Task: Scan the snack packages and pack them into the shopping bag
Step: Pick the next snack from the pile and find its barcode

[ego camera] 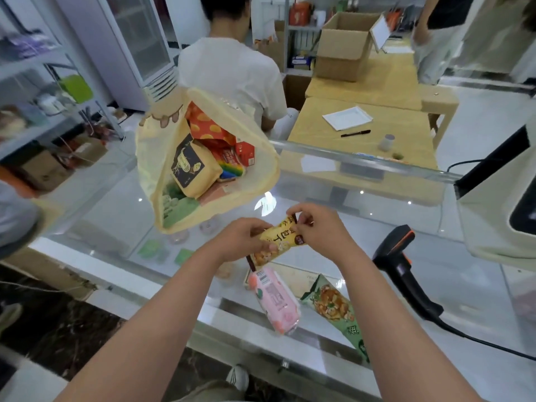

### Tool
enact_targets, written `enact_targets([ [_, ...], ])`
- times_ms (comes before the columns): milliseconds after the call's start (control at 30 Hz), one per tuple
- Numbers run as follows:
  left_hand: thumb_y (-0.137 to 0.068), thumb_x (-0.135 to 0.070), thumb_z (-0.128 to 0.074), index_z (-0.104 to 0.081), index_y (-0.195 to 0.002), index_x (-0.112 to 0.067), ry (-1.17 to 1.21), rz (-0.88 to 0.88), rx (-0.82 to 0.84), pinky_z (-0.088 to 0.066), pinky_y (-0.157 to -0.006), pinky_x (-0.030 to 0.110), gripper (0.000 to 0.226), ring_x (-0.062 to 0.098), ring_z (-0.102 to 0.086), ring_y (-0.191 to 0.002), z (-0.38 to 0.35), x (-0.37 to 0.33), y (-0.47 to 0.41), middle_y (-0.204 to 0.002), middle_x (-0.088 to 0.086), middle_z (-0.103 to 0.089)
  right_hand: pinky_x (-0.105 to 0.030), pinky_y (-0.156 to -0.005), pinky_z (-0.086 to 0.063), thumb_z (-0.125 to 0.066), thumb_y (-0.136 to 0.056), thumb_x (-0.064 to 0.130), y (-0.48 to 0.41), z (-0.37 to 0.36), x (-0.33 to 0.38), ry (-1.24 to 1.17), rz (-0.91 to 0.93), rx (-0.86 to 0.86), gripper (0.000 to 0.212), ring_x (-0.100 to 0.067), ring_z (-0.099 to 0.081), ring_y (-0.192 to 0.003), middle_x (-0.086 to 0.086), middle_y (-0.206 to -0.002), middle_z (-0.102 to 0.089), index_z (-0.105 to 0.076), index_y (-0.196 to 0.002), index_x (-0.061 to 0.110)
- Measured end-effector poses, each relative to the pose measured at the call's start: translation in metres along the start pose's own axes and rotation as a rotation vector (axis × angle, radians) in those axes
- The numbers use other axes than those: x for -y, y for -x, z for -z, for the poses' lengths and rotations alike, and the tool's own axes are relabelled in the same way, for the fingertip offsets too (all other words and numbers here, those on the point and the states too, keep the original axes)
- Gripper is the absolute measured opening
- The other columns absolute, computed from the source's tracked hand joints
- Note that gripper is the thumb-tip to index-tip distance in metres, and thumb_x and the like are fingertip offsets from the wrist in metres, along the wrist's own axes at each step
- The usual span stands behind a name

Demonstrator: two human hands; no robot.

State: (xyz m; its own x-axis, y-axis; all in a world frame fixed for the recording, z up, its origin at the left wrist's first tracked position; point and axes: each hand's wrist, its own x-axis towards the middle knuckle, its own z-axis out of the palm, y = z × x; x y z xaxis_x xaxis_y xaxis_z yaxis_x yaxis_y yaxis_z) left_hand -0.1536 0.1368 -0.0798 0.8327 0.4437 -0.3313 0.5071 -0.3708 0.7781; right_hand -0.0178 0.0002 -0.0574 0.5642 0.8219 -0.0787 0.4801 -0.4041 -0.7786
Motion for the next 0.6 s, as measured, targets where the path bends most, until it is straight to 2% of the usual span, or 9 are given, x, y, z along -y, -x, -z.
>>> enact_targets([
  [67,-0.076,-0.019,-0.08,-0.066,-0.105,-0.022,0.136,-0.021,-0.198,-0.051,-0.072,0.02,0.032,0.008,-0.064,-0.081,0.002,-0.005,-0.009,-0.09,-0.009,-0.068,-0.024,-0.084,-0.043,-0.058,-0.087,0.004,0.001,0.001,0.008,0.022,0.03,-0.256,0.032,-0.017,-0.053,-0.097,0.002,-0.096,-0.055,-0.064,-0.115,0.018],
  [133,-0.073,-0.02,-0.082,-0.062,-0.104,-0.022,0.181,-0.04,-0.405,-0.046,-0.067,0.015,0.037,0.009,-0.059,-0.084,0.005,-0.014,-0.016,-0.092,-0.009,-0.063,-0.032,-0.09,-0.045,-0.06,-0.087,0.014,0.006,0.001,0.019,-0.062,-0.029,-0.457,0.031,-0.018,-0.056,-0.098,0.0,-0.099,-0.057,-0.06,-0.118,0.018],
  [200,-0.071,-0.023,-0.083,-0.06,-0.105,-0.019,0.088,-0.139,-0.567,-0.04,-0.064,0.016,0.041,0.006,-0.053,-0.084,0.007,-0.025,-0.019,-0.096,-0.007,-0.057,-0.033,-0.089,-0.05,-0.066,-0.086,0.029,0.009,-0.005,0.038,-0.324,-0.195,-0.415,0.045,-0.012,-0.061,-0.092,0.005,-0.095,-0.061,-0.052,-0.128,0.021],
  [267,-0.071,-0.024,-0.081,-0.059,-0.103,-0.018,-0.025,-0.344,-0.597,-0.035,-0.063,0.018,0.039,0.006,-0.049,-0.081,0.003,-0.036,-0.015,-0.096,-0.005,-0.052,-0.035,-0.087,-0.055,-0.071,-0.084,0.036,0.008,-0.016,0.056,-0.743,-0.338,-0.286,0.055,-0.018,-0.067,-0.095,0.001,-0.099,-0.066,-0.047,-0.132,0.022],
  [333,-0.074,-0.02,-0.076,-0.061,-0.103,-0.02,-0.055,-0.513,-0.53,-0.034,-0.063,0.015,0.032,0.006,-0.049,-0.081,0.0,-0.042,-0.011,-0.093,-0.006,-0.048,-0.034,-0.08,-0.058,-0.066,-0.088,0.029,0.002,-0.022,0.068,-0.969,-0.401,-0.3,0.041,-0.02,-0.07,-0.093,-0.007,-0.104,-0.069,-0.052,-0.125,0.017],
  [433,-0.081,-0.017,-0.072,-0.063,-0.104,-0.03,0.167,-0.591,-0.346,-0.042,-0.072,0.009,0.028,-0.002,-0.054,-0.085,0.015,-0.04,-0.012,-0.088,-0.013,-0.055,-0.032,-0.073,-0.056,-0.054,-0.095,0.021,-0.004,-0.017,0.075,-0.882,-0.43,-0.392,0.025,-0.017,-0.067,-0.089,-0.006,-0.108,-0.067,-0.05,-0.119,0.017],
  [500,-0.087,-0.015,-0.069,-0.06,-0.105,-0.032,0.442,-0.518,-0.225,-0.049,-0.069,0.015,0.026,0.003,-0.059,-0.084,0.034,-0.038,-0.013,-0.086,-0.012,-0.061,-0.033,-0.071,-0.053,-0.049,-0.097,0.021,-0.006,-0.009,0.077,-0.869,-0.436,-0.407,0.028,-0.018,-0.063,-0.09,-0.006,-0.107,-0.062,-0.043,-0.124,0.016],
  [567,-0.089,-0.022,-0.065,-0.058,-0.106,-0.029,0.659,-0.313,-0.096,-0.052,-0.065,0.02,0.019,0.012,-0.063,-0.086,0.052,-0.037,-0.015,-0.097,-0.002,-0.064,-0.034,-0.069,-0.052,-0.047,-0.097,0.024,-0.008,-0.002,0.084,-0.951,-0.436,-0.399,0.03,-0.02,-0.063,-0.089,-0.007,-0.104,-0.061,-0.04,-0.125,0.015],
  [600,-0.09,-0.03,-0.063,-0.06,-0.105,-0.027,0.717,-0.218,0.019,-0.054,-0.064,0.023,0.016,0.014,-0.065,-0.085,0.057,-0.039,-0.014,-0.101,0.002,-0.066,-0.034,-0.069,-0.052,-0.047,-0.098,0.026,-0.008,0.0,0.088,-0.949,-0.432,-0.371,0.029,-0.021,-0.064,-0.087,-0.009,-0.103,-0.062,-0.042,-0.124,0.015],
])
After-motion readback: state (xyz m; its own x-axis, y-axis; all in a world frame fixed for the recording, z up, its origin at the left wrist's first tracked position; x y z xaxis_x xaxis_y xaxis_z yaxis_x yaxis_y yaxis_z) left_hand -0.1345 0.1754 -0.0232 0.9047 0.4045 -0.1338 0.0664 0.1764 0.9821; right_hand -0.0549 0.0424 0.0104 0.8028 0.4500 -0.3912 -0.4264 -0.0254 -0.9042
